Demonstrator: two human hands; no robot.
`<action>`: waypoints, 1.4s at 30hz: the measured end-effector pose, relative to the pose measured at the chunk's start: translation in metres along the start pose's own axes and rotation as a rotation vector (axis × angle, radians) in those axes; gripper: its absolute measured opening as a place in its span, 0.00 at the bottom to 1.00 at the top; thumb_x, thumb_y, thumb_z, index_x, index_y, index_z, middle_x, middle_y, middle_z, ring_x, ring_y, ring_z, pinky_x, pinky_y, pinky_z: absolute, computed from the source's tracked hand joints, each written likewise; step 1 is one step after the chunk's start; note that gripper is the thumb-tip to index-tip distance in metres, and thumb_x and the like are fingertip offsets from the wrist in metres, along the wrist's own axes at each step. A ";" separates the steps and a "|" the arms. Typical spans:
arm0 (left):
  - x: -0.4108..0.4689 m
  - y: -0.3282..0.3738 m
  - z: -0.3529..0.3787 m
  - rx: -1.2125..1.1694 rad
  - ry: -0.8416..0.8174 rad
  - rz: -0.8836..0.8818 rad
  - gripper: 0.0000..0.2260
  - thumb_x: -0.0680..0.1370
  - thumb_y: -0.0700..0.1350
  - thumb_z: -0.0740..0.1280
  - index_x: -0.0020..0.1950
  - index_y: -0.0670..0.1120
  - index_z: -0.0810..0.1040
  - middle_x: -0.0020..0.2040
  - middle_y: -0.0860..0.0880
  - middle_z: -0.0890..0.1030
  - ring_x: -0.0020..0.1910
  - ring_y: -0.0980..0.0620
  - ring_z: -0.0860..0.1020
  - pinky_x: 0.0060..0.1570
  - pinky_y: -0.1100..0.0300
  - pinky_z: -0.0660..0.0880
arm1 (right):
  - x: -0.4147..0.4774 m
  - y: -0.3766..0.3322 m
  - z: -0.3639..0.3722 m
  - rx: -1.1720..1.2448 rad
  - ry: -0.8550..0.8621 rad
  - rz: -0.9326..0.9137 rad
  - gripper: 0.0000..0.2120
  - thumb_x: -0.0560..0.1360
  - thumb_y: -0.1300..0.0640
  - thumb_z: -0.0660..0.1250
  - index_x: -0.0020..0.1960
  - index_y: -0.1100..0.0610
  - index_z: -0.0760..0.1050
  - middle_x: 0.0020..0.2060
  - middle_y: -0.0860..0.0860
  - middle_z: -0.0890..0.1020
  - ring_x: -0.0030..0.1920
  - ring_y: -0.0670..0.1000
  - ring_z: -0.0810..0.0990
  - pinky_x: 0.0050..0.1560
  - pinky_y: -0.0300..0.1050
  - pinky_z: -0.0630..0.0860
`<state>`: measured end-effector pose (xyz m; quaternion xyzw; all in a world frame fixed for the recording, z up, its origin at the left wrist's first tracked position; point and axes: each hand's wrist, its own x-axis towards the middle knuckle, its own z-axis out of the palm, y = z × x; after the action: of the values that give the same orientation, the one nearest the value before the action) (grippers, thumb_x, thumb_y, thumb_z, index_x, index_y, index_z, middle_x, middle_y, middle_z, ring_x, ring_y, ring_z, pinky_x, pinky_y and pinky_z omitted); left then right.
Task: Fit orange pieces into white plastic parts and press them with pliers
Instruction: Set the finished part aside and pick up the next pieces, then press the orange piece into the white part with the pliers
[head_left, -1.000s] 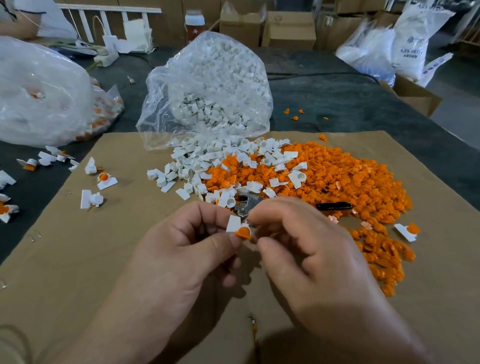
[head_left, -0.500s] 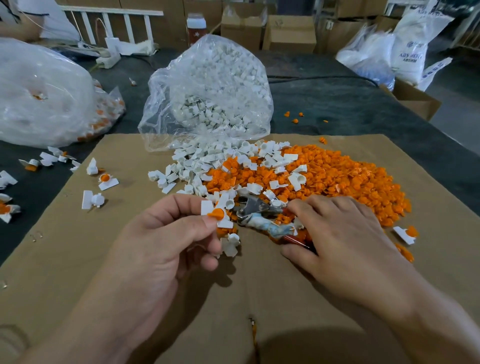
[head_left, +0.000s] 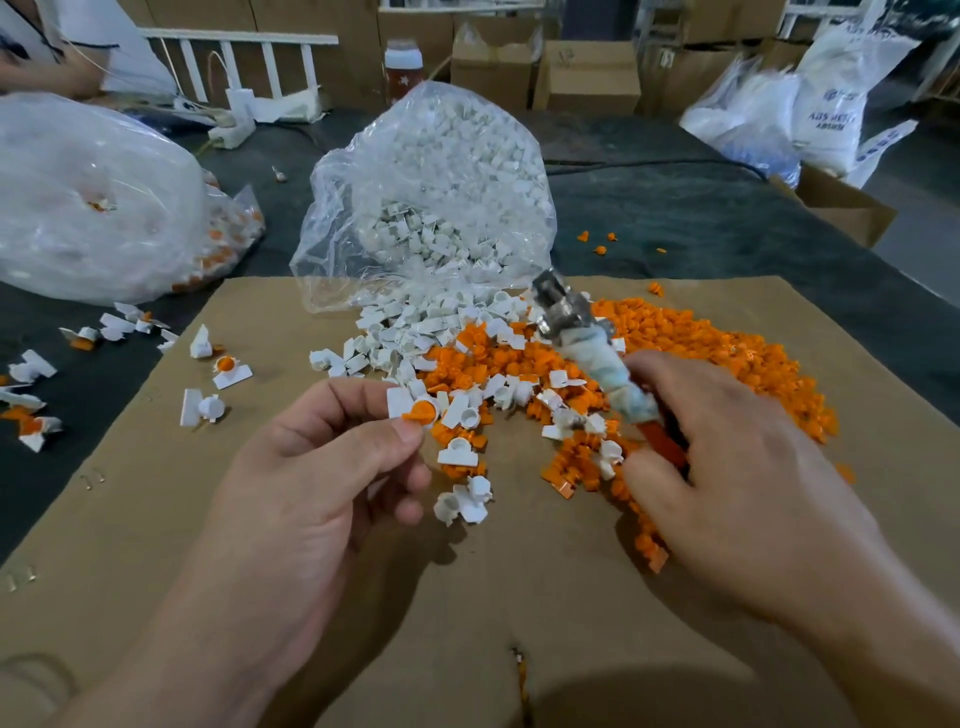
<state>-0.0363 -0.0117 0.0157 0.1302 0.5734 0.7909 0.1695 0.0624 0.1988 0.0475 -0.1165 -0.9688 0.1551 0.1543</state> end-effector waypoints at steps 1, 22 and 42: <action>0.001 0.000 -0.001 0.006 0.002 0.017 0.08 0.63 0.40 0.76 0.41 0.47 0.84 0.32 0.46 0.79 0.29 0.53 0.78 0.26 0.64 0.74 | -0.001 -0.001 0.000 0.000 -0.037 -0.023 0.23 0.69 0.46 0.57 0.64 0.42 0.68 0.49 0.40 0.74 0.48 0.44 0.72 0.50 0.48 0.70; 0.002 -0.002 -0.002 0.246 0.007 0.239 0.08 0.65 0.43 0.74 0.43 0.51 0.84 0.29 0.50 0.78 0.27 0.56 0.76 0.25 0.66 0.73 | -0.009 -0.003 0.003 0.057 -0.203 -0.260 0.23 0.70 0.43 0.58 0.65 0.37 0.63 0.54 0.34 0.69 0.58 0.37 0.63 0.58 0.33 0.62; -0.001 0.003 0.000 0.242 -0.006 0.220 0.06 0.68 0.40 0.70 0.40 0.50 0.83 0.27 0.49 0.77 0.25 0.55 0.75 0.24 0.70 0.70 | -0.009 -0.012 -0.003 -0.046 -0.213 -0.210 0.19 0.67 0.39 0.50 0.46 0.44 0.74 0.38 0.41 0.74 0.41 0.45 0.73 0.38 0.42 0.70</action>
<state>-0.0360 -0.0131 0.0182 0.2141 0.6461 0.7296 0.0668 0.0692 0.1858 0.0524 -0.0009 -0.9898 0.1276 0.0632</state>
